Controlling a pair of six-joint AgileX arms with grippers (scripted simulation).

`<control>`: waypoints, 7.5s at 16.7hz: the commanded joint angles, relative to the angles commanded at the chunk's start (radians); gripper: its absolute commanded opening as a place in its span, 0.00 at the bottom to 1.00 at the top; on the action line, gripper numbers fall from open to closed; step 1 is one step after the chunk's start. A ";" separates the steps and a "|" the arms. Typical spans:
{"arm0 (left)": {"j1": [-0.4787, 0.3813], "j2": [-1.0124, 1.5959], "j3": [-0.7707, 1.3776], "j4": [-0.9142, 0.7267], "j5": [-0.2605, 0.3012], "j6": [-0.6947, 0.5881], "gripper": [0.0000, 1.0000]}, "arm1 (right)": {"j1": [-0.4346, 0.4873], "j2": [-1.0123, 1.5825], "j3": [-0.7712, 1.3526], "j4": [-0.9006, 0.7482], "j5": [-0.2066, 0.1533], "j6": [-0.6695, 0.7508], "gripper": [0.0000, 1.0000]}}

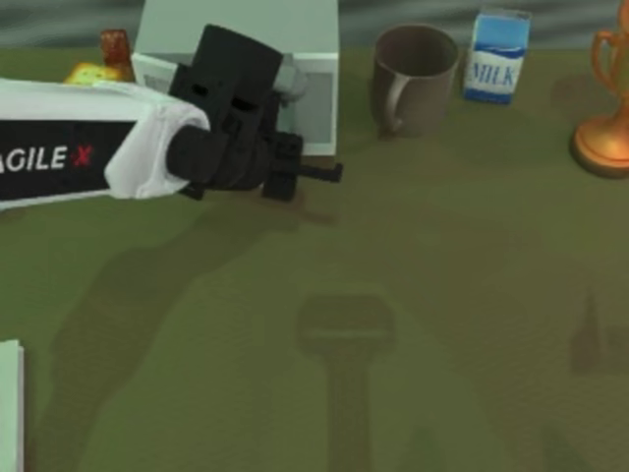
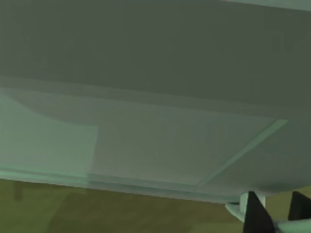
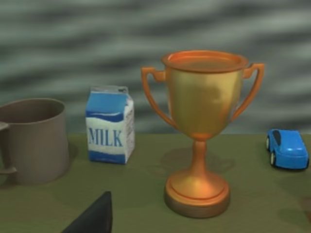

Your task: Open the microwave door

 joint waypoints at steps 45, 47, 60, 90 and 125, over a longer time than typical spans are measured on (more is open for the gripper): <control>0.023 -0.040 -0.056 0.022 0.061 0.072 0.00 | 0.000 0.000 0.000 0.000 0.000 0.000 1.00; 0.023 -0.040 -0.056 0.022 0.061 0.072 0.00 | 0.000 0.000 0.000 0.000 0.000 0.000 1.00; 0.025 -0.048 -0.070 0.023 0.084 0.089 0.00 | 0.000 0.000 0.000 0.000 0.000 0.000 1.00; 0.042 -0.075 -0.101 0.034 0.131 0.138 0.00 | 0.000 0.000 0.000 0.000 0.000 0.000 1.00; 0.078 -0.111 -0.149 0.038 0.200 0.224 0.00 | 0.000 0.000 0.000 0.000 0.000 0.000 1.00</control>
